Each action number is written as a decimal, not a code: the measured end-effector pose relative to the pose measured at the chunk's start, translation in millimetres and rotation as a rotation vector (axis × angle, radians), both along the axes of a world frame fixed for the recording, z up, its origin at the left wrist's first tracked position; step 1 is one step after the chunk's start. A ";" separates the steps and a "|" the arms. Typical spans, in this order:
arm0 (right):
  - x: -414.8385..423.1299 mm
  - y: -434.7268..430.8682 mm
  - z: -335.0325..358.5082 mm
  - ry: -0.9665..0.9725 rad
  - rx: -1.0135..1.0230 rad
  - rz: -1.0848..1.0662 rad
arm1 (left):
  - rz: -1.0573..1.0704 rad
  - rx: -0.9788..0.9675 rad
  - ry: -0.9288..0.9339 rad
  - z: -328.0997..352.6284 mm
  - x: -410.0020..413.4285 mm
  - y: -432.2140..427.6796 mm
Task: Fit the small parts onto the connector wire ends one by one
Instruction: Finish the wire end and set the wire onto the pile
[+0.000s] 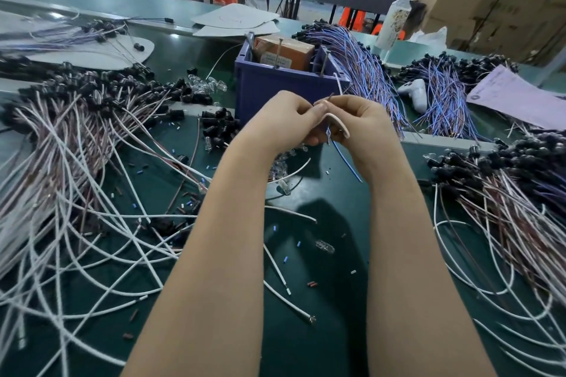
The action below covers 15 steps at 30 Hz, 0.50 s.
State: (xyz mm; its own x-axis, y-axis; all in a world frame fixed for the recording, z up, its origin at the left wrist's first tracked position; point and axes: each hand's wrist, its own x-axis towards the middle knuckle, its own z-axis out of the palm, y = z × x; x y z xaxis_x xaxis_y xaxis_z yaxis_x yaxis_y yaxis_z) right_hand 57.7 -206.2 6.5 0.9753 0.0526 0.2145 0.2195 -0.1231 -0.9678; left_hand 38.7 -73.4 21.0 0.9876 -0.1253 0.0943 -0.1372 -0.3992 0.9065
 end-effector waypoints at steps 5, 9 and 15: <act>2.3 5.9 -7.0 0.221 0.346 0.074 | -0.019 0.046 0.006 -4.8 1.0 4.9; 3.7 11.0 -17.8 0.304 0.333 0.053 | -0.009 0.157 0.079 -8.4 2.2 6.9; 3.7 3.0 -29.5 0.394 0.047 0.000 | 0.046 0.239 0.185 -9.5 2.4 19.2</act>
State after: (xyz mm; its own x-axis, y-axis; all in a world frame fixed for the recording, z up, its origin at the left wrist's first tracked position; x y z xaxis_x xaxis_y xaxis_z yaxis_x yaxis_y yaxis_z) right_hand 61.4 -203.2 -23.0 0.9834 0.0515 -0.1739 -0.1698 -0.0763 -0.9825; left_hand 41.0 -54.1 11.5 0.9905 -0.0770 -0.1141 0.0444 -0.6059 0.7943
